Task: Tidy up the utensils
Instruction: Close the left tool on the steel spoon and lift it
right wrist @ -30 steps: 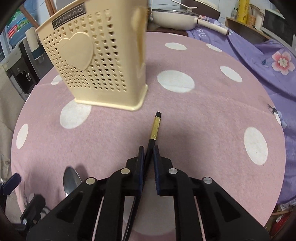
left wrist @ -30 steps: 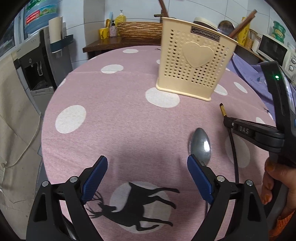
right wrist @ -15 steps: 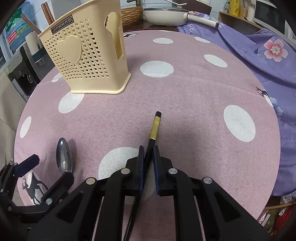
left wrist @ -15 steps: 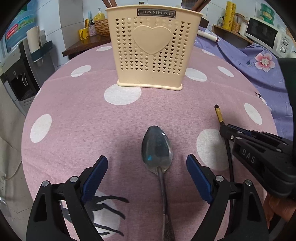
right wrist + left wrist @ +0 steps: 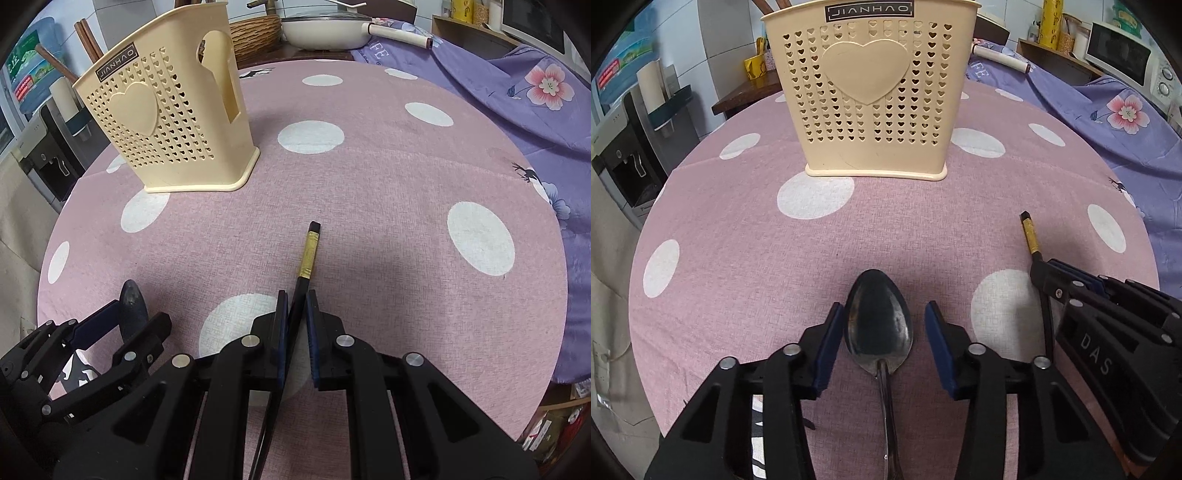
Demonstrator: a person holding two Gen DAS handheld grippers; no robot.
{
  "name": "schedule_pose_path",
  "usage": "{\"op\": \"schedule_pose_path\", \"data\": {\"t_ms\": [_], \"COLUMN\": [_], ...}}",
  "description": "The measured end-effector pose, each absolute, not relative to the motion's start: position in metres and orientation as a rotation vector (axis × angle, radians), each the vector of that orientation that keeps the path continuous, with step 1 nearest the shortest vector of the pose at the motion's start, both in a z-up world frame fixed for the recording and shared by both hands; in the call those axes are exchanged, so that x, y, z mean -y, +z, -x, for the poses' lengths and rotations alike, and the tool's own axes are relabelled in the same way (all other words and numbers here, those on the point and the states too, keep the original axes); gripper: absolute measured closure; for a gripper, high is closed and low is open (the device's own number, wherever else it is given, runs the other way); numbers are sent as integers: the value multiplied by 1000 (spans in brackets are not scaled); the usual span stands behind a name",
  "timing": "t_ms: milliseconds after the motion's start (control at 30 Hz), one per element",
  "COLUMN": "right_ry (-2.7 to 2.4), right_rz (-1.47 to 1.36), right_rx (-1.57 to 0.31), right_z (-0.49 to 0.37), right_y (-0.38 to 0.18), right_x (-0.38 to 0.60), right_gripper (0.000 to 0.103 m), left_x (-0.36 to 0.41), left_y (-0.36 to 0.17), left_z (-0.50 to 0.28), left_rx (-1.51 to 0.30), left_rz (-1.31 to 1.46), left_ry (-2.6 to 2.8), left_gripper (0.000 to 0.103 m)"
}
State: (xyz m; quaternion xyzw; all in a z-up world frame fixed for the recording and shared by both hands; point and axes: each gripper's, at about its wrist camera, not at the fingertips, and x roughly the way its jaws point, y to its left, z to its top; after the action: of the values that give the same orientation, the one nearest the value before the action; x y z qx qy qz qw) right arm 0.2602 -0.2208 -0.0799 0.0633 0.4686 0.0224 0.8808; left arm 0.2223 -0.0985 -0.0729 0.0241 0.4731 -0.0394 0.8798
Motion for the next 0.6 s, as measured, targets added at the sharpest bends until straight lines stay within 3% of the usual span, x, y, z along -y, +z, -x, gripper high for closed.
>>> {"op": "schedule_pose_path", "data": {"t_ms": [33,600], "right_ry": [45,68], "right_rz": [-132,-209], "right_rx": [-977,-920], "right_z": [-260,-254], "right_y": [-80,-65], "right_x": [220,228], "right_gripper": [92,95], "left_x": [99,68], "left_y": [-72,-13], "left_z": [-223,-205], "left_rx": [-987,-830], "left_rz": [-49,55], "left_ry": [-86,-175], "left_gripper": [67,67]}}
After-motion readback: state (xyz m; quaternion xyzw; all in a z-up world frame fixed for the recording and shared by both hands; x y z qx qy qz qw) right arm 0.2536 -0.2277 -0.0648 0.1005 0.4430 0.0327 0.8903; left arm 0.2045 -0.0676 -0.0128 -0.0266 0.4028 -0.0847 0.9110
